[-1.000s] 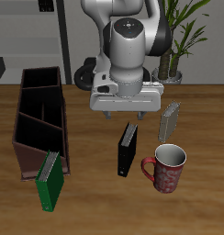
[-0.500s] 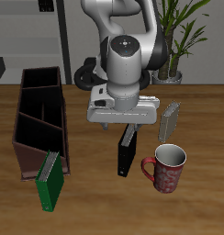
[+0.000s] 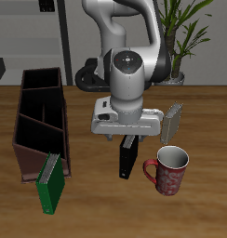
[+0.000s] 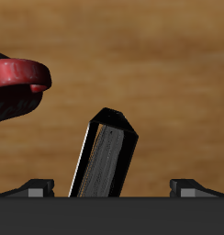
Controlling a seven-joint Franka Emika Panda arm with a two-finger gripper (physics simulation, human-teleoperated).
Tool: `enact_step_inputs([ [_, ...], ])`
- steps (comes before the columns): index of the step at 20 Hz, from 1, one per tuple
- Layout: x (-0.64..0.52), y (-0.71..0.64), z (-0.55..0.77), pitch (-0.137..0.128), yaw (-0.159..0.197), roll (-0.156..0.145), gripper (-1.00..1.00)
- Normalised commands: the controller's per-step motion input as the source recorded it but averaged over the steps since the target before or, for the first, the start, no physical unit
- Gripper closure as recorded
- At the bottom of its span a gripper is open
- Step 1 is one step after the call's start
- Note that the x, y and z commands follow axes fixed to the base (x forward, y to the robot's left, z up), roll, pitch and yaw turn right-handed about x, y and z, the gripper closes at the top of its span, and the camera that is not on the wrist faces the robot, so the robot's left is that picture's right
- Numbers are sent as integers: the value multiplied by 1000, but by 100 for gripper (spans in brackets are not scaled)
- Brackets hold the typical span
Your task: Place the black book into the right desk caddy's left compartment and place the red mug into the right desk caddy's right compartment
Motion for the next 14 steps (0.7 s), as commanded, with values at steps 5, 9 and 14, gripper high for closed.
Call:
enact_step_inputs([
  [5,59,67,-219,32,-9,24,-100],
  [9,-41,30,-103,13,-9,3,100],
  [14,-33,-50,42,0,-11,-3,100],
])
